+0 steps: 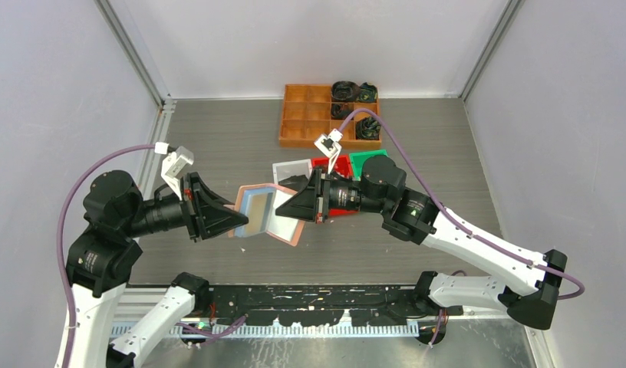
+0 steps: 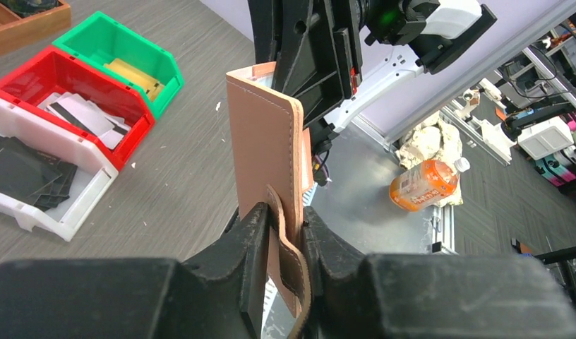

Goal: Take the credit cards out of the card holder
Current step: Remove the credit card from the card holder.

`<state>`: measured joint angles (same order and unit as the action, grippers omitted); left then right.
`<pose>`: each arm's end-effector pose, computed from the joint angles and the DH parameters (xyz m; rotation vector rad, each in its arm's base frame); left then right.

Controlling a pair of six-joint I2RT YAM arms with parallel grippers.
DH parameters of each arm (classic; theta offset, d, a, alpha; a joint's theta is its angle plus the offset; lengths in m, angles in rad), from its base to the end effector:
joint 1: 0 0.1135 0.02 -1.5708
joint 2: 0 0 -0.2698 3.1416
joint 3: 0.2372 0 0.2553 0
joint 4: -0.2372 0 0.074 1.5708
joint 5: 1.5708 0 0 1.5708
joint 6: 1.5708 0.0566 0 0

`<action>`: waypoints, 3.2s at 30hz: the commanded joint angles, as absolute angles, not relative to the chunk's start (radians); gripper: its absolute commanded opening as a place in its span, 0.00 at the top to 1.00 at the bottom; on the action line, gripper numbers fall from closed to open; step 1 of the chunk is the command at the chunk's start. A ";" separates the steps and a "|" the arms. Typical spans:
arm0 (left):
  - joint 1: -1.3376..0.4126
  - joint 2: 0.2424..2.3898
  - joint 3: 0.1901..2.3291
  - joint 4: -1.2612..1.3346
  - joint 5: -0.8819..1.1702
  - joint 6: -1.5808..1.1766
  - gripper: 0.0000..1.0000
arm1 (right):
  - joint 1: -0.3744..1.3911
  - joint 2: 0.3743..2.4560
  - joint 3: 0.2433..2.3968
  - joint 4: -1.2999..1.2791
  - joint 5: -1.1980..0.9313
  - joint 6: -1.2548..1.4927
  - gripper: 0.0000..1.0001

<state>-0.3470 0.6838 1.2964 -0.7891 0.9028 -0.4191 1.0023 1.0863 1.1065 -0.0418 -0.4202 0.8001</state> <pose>0.0665 -0.0713 0.4566 0.6419 1.7608 -1.3243 0.1242 0.2373 0.4145 -0.5703 1.8000 1.6629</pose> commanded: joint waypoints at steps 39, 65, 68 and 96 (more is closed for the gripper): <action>-0.348 0.676 1.309 -0.630 0.956 -0.624 1.00 | 1.005 1.062 1.121 0.050 -0.456 0.803 0.99; -0.349 0.639 1.279 -0.676 0.778 -0.483 1.00 | 1.061 1.115 1.104 0.141 -0.394 0.845 0.67; -0.349 0.637 1.278 -0.678 0.793 -0.489 1.00 | 1.066 1.115 1.105 0.134 -0.365 0.838 0.81; -0.348 0.658 1.324 -0.686 0.831 -0.566 1.00 | 1.065 1.008 0.960 0.285 -0.363 0.808 0.99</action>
